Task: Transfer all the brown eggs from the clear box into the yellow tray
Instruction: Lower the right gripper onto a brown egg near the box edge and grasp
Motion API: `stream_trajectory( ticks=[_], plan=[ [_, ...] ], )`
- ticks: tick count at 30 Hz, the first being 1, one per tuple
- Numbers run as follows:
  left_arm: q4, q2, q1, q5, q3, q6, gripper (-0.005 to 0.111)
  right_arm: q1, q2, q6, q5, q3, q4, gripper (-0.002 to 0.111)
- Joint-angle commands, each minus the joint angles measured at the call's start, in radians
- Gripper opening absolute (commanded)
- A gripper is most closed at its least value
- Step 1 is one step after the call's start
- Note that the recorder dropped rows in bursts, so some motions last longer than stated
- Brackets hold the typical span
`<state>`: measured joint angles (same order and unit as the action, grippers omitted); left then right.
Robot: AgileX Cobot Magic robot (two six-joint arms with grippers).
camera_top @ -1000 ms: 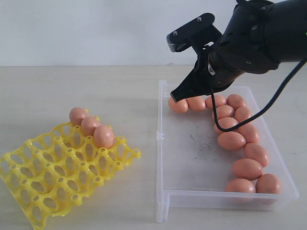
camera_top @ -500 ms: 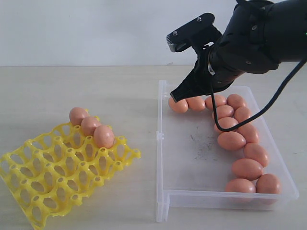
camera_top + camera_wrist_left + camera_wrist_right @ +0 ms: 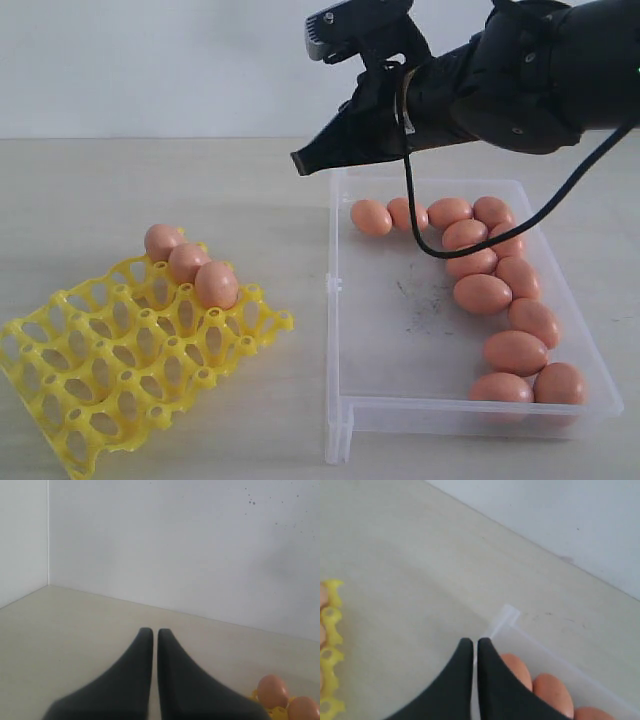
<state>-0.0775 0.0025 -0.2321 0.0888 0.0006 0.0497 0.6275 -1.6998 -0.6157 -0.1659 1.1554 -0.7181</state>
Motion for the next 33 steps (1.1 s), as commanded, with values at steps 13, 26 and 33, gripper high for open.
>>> stream_trajectory(
  ticks=[13,26,33],
  plan=[
    [-0.009,-0.002,-0.002,-0.012,-0.001,0.009,0.004,-0.129,-0.113,0.958,-0.889,0.177,0.531,0.000],
    [-0.009,-0.002,-0.002,-0.012,-0.001,0.009,0.004,-0.139,-0.198,1.056,-0.403,0.188,0.493,0.041],
    [-0.009,-0.002,-0.002,-0.012,-0.001,0.009,0.004,-0.139,-0.302,0.966,-0.139,0.253,0.364,0.054]
  ],
)
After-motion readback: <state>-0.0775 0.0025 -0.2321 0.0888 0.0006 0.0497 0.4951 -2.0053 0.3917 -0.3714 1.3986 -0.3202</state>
